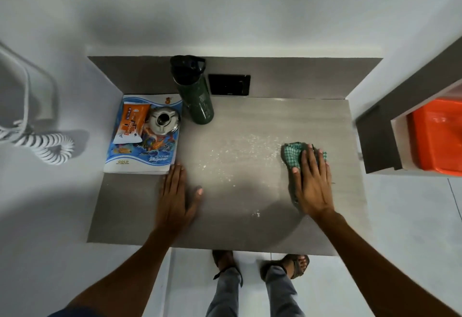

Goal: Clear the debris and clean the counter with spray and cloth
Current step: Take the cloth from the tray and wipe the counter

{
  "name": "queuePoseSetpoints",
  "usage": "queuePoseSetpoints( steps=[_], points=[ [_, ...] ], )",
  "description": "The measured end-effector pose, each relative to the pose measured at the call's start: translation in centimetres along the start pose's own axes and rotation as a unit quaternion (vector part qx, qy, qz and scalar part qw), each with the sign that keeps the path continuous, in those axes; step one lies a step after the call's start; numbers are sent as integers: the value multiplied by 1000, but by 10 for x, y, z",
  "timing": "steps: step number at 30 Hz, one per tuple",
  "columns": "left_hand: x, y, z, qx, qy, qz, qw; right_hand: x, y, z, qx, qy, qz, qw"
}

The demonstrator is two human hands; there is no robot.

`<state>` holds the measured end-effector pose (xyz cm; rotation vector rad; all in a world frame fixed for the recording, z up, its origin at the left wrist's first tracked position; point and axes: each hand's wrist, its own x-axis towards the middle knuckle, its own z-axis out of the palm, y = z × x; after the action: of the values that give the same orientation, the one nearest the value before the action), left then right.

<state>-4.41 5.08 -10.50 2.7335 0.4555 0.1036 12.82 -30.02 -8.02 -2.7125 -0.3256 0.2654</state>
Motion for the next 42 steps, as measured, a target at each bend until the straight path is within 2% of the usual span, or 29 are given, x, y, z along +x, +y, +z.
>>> queuePoseSetpoints(
  steps=[3,6,10,15,20,24,28,31,35,39,42],
  points=[
    [-6,-12,7,45,6,8,999,19,8,16,-45,-7,-32,998],
    [-6,-17,12,60,18,18,998,45,-11,32,-63,6,-16,998],
    [-6,-19,14,67,14,21,997,76,-65,53,-58,-1,-3,998],
    [-5,-24,17,65,17,17,998,90,-147,86,-47,-57,-85,994],
    [-6,-23,15,59,22,25,998,58,-188,109,-44,-73,-167,982],
    [-5,-20,10,64,13,29,997,12,-173,116,-57,-76,-217,971],
    [-4,-19,8,57,0,20,998,-52,-138,113,-60,-54,-221,972],
    [-5,-22,11,64,4,30,997,-101,-97,103,-65,-40,-190,979],
    [-5,-24,16,67,7,27,997,-139,-25,74,-75,-15,-54,996],
    [-6,-24,18,64,8,27,998,-129,36,37,-62,23,110,992],
    [-6,-24,18,63,9,29,998,-96,56,18,-47,34,170,984]
  ],
)
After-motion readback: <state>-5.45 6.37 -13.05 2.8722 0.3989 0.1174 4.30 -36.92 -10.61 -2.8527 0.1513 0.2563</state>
